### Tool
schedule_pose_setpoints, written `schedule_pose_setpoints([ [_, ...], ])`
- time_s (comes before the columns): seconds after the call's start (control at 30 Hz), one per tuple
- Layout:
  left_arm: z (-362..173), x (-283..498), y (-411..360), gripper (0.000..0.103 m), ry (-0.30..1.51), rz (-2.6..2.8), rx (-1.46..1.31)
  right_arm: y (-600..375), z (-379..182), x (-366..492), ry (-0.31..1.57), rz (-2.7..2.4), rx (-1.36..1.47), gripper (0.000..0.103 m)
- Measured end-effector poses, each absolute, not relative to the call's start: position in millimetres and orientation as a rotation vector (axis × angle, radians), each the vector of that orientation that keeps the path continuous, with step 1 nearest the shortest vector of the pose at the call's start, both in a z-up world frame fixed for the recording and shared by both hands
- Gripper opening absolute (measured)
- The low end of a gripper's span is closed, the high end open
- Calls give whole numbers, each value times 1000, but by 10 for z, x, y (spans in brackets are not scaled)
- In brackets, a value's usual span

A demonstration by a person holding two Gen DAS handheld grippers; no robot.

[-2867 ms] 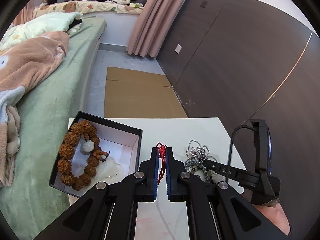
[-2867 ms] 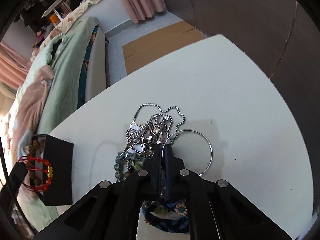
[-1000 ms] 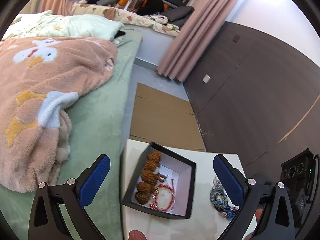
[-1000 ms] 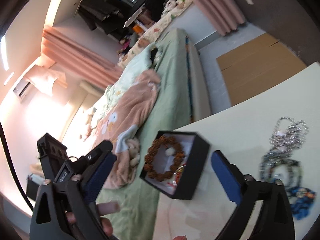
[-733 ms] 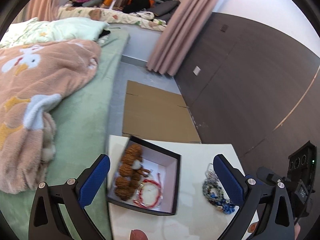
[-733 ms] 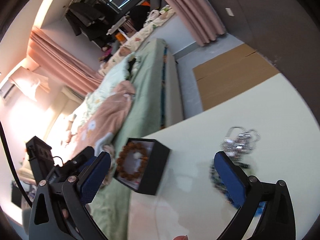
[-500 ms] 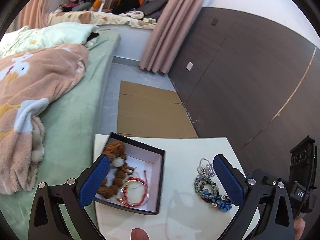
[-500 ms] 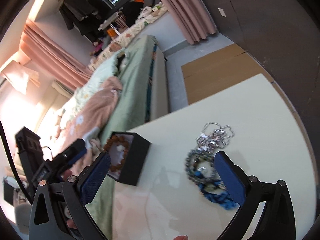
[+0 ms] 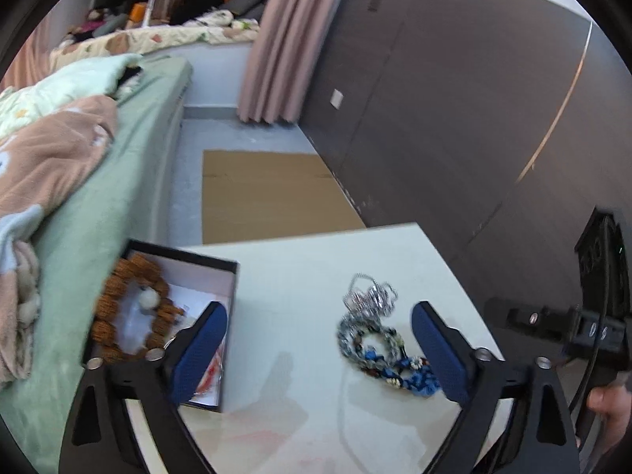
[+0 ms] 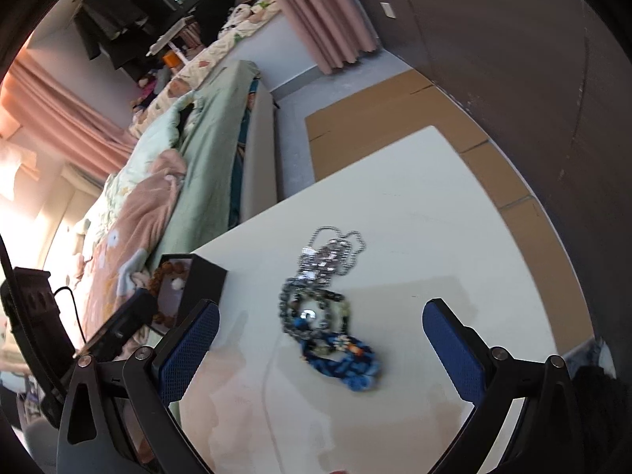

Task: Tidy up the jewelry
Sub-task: 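Move the left tool back over the remaining jewelry pile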

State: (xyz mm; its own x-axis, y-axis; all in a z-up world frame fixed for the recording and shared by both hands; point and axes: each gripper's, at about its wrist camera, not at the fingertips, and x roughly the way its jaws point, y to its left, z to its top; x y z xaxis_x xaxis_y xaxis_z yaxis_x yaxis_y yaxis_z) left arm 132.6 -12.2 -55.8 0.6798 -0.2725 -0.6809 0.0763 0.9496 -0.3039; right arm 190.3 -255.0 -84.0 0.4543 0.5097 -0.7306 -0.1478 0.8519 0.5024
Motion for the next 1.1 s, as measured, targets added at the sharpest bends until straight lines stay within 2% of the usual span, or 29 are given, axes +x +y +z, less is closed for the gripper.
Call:
schedule_pose_setpoints([
  [0.1,-659,1381,-243,70,841,-222,-247,-2653,-845,1906,1029,405,395,103],
  [0.37,-887,1570,-545,55,897,-236,-167,-2875,-868,1934,1029,385,413,103],
  [0.5,-1053,1651,-693,42,931,-226,-110,-2945,-862,1931,1024,381,404,103],
  [0.63,-1174,1706,-754,40,945,-199,-77,-3004,-848,1937,1015,376,397,102],
  [0.73,-1257,1766,-777,35,956,-181,-71,-3024,-853,1937,1017,359,379,97],
  [0.87,-1344,1829,-768,26,965,-150,-77,-3035,-861,1933,1023,352,367,97],
  [1.1,-1436,1834,-856,25,970,-137,-28,-2947,-922,1951,1056,377,323,97],
])
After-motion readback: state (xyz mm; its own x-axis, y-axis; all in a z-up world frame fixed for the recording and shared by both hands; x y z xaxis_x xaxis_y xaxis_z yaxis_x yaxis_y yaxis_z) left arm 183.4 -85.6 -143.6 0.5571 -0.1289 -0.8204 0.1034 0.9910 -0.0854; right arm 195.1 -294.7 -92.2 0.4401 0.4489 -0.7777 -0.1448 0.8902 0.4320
